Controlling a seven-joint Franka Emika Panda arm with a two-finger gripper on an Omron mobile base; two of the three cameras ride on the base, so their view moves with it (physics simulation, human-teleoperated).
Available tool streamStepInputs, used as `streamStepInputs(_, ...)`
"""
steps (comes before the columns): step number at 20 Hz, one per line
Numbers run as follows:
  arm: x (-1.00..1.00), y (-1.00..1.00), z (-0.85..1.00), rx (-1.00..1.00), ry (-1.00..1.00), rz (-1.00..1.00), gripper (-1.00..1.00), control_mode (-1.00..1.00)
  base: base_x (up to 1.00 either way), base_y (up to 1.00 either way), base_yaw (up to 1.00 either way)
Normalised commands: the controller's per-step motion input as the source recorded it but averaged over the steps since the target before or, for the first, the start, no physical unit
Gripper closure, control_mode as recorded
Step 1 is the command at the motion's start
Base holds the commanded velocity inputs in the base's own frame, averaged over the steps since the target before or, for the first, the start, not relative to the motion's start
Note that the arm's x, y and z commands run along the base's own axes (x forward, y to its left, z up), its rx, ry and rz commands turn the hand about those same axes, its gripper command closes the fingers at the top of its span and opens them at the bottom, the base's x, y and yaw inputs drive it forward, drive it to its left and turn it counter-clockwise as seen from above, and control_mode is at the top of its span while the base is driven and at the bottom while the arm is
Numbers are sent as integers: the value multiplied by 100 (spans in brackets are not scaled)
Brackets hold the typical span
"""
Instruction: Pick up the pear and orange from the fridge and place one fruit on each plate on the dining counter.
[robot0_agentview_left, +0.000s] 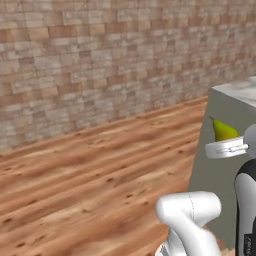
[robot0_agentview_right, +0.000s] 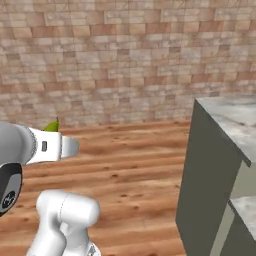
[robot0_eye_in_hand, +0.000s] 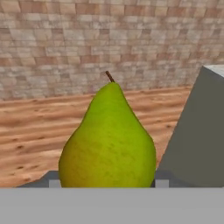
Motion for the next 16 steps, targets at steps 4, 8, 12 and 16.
streamStepInputs(4, 0, 0, 0, 0, 0, 0, 100, 100, 100, 74, -34)
streamStepInputs(8, 0, 0, 0, 0, 0, 0, 100, 100, 99, 68, -37)
streamStepInputs(12, 0, 0, 0, 0, 0, 0, 100, 100, 98, 63, -38)
streamStepInputs(16, 0, 0, 0, 0, 0, 0, 100, 100, 99, 60, -39)
